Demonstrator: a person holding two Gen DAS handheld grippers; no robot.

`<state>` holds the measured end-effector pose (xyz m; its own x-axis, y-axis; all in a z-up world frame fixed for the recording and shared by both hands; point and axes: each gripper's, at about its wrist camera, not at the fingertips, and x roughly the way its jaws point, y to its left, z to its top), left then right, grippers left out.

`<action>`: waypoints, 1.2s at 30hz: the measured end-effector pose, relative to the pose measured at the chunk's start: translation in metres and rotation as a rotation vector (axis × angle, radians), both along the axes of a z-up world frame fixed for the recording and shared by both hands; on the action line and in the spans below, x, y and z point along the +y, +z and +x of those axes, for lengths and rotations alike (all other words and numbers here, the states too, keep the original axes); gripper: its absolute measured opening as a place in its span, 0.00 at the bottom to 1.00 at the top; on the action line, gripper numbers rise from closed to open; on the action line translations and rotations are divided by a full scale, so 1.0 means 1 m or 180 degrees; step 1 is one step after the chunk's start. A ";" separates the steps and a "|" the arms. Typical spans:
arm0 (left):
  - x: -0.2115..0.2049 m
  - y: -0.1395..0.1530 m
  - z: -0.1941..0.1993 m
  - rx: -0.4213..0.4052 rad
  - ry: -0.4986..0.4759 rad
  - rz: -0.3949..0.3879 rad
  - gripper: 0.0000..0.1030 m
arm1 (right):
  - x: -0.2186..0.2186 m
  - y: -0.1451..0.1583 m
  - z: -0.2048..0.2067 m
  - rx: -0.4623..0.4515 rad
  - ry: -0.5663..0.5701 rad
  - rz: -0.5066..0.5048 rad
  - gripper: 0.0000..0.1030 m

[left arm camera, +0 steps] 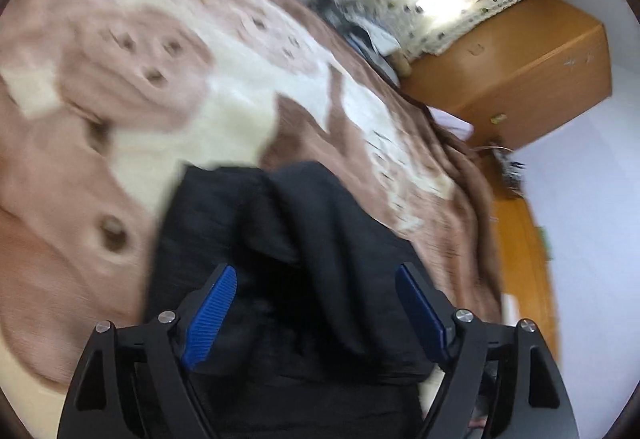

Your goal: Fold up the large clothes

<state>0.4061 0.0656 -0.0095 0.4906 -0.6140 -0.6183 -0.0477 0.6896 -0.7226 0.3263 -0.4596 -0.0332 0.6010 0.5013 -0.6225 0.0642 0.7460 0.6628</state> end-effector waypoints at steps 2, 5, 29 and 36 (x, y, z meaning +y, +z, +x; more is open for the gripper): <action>-0.006 -0.005 0.011 0.0086 0.0067 -0.0036 0.80 | 0.016 -0.010 0.009 0.0102 0.0107 0.0153 0.55; -0.019 -0.012 0.027 0.0217 0.0053 -0.0141 0.79 | 0.033 -0.023 0.021 0.0246 0.0164 0.0409 0.55; -0.012 -0.077 -0.007 0.0557 0.0020 -0.0075 0.12 | 0.049 -0.031 -0.008 0.0135 0.0593 0.0147 0.04; -0.028 -0.078 -0.003 0.0516 -0.0104 0.0358 0.20 | 0.054 -0.058 -0.002 0.0362 0.0476 0.0032 0.05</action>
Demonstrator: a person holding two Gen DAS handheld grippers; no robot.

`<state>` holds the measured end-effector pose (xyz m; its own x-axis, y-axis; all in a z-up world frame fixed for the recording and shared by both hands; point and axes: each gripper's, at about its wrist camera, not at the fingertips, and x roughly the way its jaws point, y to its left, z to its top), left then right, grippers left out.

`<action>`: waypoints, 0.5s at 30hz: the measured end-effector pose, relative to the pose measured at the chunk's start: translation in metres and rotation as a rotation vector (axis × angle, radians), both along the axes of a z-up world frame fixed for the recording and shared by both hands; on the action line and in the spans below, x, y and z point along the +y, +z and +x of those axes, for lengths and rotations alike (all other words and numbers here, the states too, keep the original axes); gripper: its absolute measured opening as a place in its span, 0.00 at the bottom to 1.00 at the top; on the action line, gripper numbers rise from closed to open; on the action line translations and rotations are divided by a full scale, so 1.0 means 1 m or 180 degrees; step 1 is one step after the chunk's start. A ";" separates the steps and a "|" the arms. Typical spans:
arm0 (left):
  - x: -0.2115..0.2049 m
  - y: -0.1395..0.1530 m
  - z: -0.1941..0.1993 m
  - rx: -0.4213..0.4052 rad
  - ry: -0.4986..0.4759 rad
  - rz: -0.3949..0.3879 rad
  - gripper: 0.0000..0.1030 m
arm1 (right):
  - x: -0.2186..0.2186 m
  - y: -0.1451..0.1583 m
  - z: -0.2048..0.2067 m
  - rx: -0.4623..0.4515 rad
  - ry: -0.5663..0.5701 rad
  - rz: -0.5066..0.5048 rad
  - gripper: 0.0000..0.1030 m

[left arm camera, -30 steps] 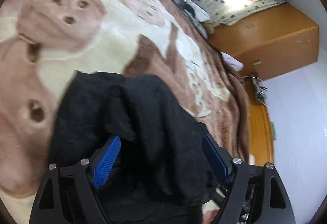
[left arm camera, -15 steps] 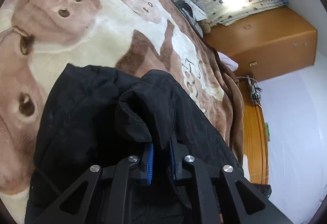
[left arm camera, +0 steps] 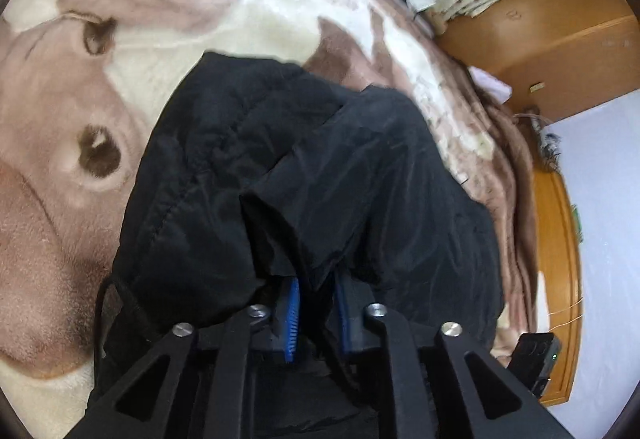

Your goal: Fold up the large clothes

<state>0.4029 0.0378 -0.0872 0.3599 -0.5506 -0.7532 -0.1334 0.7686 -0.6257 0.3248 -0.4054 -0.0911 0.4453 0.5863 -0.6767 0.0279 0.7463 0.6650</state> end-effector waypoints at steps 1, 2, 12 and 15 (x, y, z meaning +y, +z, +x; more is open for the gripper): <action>-0.001 0.003 0.000 0.0010 -0.0009 0.0036 0.24 | 0.000 -0.001 0.000 0.0040 -0.0004 -0.0081 0.06; -0.003 0.009 -0.001 -0.0041 -0.0069 0.0123 0.28 | 0.001 0.000 0.000 0.0067 -0.0020 -0.0146 0.12; -0.031 0.104 -0.028 -0.1175 -0.0353 0.1204 0.60 | 0.022 0.100 -0.028 -0.0914 -0.0102 -0.1653 0.36; -0.065 0.110 -0.022 -0.1288 -0.0536 0.1395 0.60 | 0.048 0.117 -0.020 -0.1245 -0.0018 -0.1771 0.40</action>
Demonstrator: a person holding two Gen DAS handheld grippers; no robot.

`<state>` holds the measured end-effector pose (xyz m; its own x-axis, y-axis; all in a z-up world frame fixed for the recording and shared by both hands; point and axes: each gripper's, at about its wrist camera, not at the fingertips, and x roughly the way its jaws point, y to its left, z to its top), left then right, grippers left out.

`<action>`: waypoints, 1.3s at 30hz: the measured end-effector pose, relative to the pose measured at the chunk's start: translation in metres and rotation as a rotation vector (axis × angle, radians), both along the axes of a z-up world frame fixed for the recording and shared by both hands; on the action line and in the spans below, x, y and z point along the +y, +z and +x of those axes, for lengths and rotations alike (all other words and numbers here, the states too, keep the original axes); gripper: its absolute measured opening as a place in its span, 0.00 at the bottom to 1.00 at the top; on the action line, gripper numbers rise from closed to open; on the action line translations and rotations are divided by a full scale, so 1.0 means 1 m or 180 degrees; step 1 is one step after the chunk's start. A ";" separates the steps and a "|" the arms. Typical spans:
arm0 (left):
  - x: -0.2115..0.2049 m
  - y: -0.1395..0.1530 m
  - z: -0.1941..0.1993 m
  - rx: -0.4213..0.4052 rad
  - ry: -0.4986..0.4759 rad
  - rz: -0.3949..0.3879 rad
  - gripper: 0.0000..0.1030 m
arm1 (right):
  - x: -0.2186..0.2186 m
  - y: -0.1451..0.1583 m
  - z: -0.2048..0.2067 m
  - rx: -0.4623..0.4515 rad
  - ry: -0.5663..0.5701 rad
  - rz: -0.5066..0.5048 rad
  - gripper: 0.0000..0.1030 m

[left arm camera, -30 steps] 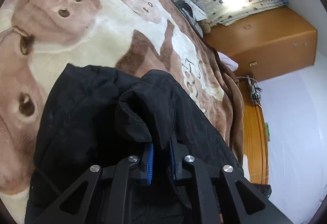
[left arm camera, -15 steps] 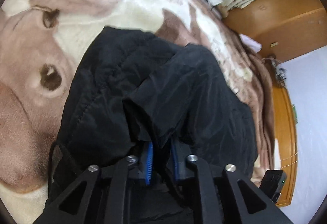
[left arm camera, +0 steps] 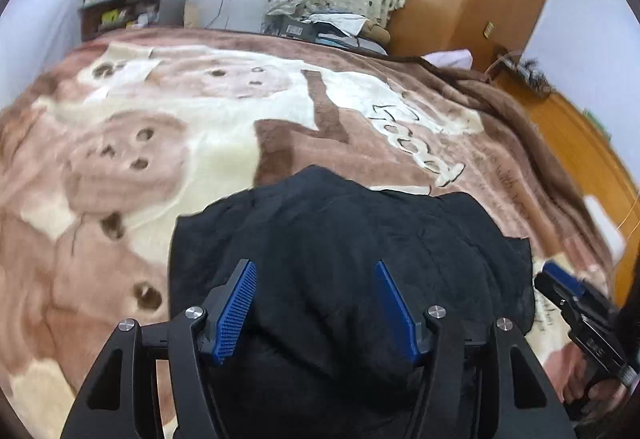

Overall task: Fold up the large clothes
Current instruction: 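Press the folded jacket flat with both grippers and open them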

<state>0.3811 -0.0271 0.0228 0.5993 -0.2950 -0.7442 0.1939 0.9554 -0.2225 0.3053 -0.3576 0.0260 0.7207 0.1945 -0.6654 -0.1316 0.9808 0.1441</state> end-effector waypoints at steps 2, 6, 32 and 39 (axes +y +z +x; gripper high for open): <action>-0.019 -0.007 0.005 0.0020 -0.0129 0.0187 0.60 | 0.014 -0.002 0.005 -0.0088 0.0110 -0.0019 0.41; -0.050 -0.048 0.013 0.0178 -0.0242 0.0646 0.60 | 0.037 -0.031 0.025 0.0122 0.0308 -0.0012 0.41; -0.042 -0.063 0.010 0.0013 -0.0094 0.0693 0.62 | 0.010 -0.053 0.026 0.0175 0.0127 -0.0076 0.43; -0.035 -0.092 0.015 0.0056 0.0016 0.0937 0.63 | -0.013 -0.087 0.041 0.0497 -0.0098 -0.0486 0.43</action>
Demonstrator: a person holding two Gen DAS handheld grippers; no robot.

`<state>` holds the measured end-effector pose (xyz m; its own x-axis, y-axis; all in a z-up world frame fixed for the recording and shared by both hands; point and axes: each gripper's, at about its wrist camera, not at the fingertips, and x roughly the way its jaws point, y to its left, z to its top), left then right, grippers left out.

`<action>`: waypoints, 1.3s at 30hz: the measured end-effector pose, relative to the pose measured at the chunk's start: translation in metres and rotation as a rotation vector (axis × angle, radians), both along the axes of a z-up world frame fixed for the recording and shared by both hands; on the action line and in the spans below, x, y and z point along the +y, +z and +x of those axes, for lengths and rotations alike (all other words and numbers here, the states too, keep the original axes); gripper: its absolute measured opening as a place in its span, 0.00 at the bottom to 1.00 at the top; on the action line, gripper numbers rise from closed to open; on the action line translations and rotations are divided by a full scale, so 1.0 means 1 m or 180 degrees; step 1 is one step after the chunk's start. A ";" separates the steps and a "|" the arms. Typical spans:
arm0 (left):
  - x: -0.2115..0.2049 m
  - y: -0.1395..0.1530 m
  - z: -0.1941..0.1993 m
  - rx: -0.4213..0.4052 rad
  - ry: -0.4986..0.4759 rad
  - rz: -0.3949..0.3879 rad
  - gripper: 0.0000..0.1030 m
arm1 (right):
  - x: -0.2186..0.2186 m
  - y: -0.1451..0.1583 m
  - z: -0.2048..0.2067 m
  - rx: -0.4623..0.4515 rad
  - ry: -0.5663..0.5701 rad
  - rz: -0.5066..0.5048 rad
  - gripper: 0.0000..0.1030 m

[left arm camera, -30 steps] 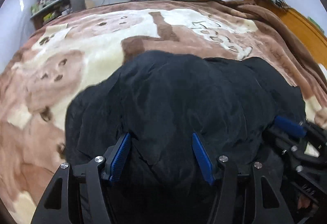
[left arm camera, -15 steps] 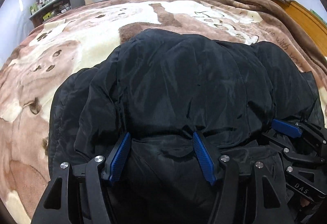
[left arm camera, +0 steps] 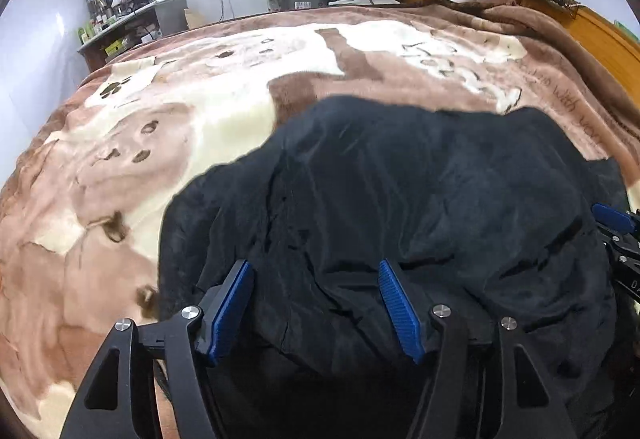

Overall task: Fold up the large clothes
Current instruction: 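Press the folded jacket flat with both grippers and open them, then move both open grippers back to the jacket hem edge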

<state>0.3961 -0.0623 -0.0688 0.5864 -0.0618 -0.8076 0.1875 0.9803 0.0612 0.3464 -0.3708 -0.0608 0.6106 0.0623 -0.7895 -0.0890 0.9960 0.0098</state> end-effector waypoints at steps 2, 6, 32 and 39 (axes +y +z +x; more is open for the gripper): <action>-0.006 -0.006 -0.002 -0.0061 0.0011 0.0094 0.63 | 0.004 -0.012 0.001 0.0033 0.0032 -0.0105 0.43; -0.009 -0.016 -0.002 -0.0014 0.0019 0.0117 0.63 | 0.001 -0.029 0.005 0.0122 -0.0039 0.0006 0.43; 0.063 0.093 -0.122 0.0040 -0.0052 -0.0248 0.68 | -0.001 0.090 -0.099 -0.0245 0.0041 0.0193 0.43; 0.108 0.107 -0.198 0.0090 -0.0022 -0.0281 0.69 | -0.030 0.114 -0.195 -0.0320 -0.0044 0.0382 0.43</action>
<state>0.1984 0.0457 0.0387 0.5627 -0.1374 -0.8152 0.1947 0.9804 -0.0309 0.1510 -0.4009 0.0535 0.6877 0.1436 -0.7117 -0.0819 0.9893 0.1206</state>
